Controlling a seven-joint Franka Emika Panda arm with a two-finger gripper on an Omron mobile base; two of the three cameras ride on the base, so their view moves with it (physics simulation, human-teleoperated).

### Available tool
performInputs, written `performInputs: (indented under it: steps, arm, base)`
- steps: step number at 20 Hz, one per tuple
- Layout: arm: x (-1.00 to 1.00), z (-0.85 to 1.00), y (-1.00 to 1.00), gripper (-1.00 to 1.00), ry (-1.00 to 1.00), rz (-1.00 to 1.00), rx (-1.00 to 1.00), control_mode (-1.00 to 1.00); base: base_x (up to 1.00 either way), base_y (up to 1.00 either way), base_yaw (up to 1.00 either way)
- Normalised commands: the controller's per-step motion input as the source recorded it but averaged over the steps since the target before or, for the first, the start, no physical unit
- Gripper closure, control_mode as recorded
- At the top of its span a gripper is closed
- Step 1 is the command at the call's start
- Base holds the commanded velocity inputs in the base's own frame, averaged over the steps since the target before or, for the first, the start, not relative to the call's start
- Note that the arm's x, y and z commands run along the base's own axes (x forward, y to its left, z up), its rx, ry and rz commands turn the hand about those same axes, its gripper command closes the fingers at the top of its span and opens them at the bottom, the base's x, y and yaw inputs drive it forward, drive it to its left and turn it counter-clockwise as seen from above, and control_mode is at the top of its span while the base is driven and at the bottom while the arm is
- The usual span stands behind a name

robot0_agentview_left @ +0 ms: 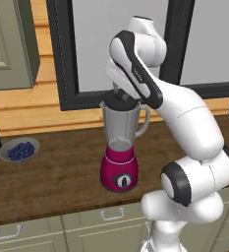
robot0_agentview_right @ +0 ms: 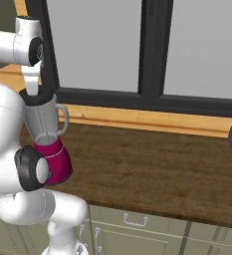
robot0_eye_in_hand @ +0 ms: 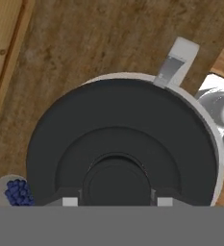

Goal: Close the lid blender by securely placing the lid on top.

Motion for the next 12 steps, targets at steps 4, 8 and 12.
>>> performInputs:
  steps: [4,8,12]
  arm:
    - [0.00,0.00,0.00,1.00,0.01,0.00,0.00,-1.00]
    - [-0.06,-0.01,0.00,1.00,-0.01,0.00,0.00,-1.00]
    - [-0.34,-0.17,0.00,1.00,-0.10,0.00,0.00,-1.00]
  base:
    - [0.00,0.00,0.00]
    - [0.00,0.00,0.00]
    - [0.00,0.00,0.00]
